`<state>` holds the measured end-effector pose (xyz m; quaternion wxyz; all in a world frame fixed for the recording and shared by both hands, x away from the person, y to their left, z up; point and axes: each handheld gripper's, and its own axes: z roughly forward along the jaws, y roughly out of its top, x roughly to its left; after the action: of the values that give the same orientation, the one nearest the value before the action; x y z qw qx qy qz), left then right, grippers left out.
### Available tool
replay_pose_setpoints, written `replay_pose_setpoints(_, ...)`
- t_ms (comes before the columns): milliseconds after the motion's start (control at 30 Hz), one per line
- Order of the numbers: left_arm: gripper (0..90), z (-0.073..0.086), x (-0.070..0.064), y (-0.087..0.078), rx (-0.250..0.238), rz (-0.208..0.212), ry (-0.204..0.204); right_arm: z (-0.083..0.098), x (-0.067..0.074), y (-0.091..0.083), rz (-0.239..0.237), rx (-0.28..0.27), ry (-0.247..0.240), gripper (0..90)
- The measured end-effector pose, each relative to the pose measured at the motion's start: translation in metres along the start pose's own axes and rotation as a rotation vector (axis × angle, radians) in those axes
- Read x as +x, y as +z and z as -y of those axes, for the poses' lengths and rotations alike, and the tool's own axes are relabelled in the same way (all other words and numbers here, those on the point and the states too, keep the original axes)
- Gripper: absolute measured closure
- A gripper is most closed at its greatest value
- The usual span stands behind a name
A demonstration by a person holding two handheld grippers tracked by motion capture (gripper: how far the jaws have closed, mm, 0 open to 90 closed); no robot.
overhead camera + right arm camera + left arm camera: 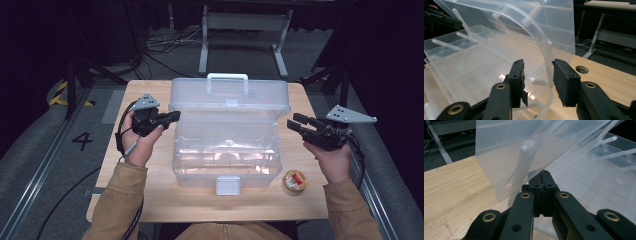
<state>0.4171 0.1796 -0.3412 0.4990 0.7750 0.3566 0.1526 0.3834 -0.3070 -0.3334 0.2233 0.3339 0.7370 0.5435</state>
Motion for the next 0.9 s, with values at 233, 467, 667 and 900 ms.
replay_pose_setpoints(233,89.1,-0.001,0.001,0.000,0.000,0.004,-0.007,-0.005,0.005,0.011,0.053,-0.012,0.005,55.2)
replay_pose_setpoints(467,89.1,-0.001,0.001,0.000,0.001,0.007,-0.005,-0.016,0.010,0.025,0.072,-0.028,0.008,53.2)
replay_pose_setpoints(667,89.0,-0.001,0.002,0.000,-0.001,0.012,-0.008,-0.022,0.012,0.038,0.133,-0.038,0.006,50.1)
replay_pose_setpoints(900,88.9,-0.001,0.002,0.000,0.001,0.015,-0.012,-0.028,0.012,0.051,0.208,-0.043,0.005,50.4)
